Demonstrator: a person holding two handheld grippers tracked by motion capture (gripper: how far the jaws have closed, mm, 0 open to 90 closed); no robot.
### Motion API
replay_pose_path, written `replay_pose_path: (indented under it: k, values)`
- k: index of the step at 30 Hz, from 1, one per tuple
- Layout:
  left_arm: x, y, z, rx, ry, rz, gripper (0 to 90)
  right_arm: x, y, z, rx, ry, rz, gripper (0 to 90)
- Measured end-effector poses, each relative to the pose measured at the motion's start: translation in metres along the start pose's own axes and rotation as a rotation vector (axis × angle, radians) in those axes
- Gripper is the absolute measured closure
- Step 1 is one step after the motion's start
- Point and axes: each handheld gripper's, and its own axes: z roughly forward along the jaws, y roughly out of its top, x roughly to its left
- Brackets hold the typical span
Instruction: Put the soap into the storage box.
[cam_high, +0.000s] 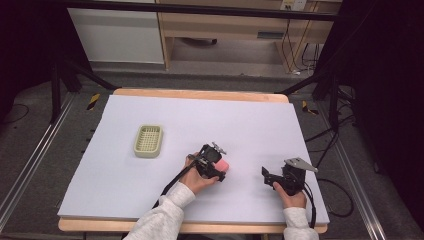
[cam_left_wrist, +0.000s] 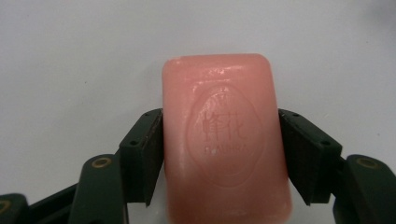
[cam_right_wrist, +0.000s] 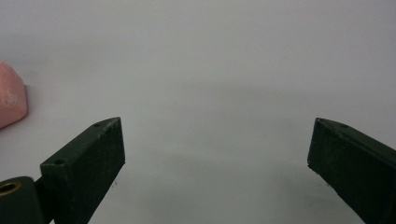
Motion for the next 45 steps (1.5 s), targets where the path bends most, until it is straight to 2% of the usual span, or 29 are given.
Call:
replay_pose_path:
  k: [11,22,30,37,45]
  values:
    - [-0.001,0.002,-0.001,0.017,0.016,0.01,37.1,0.0,0.0,0.0,0.002,-0.001,-0.001,4.3]
    - [0.0,0.002,-0.003,0.021,0.012,0.014,37.2,0.0,0.0,0.0,0.0,0.0,-0.001,4.4]
    - [0.003,0.001,-0.013,0.01,0.001,0.021,37.2,0.0,0.0,0.0,0.001,0.0,-0.001,4.4]
    - [0.008,-0.003,-0.026,-0.004,0.01,0.024,37.2,0.0,0.0,0.0,0.001,0.001,0.001,4.3]
    - [0.018,-0.01,-0.037,-0.016,0.013,0.01,37.2,0.0,0.0,0.0,0.0,0.001,-0.002,4.4]
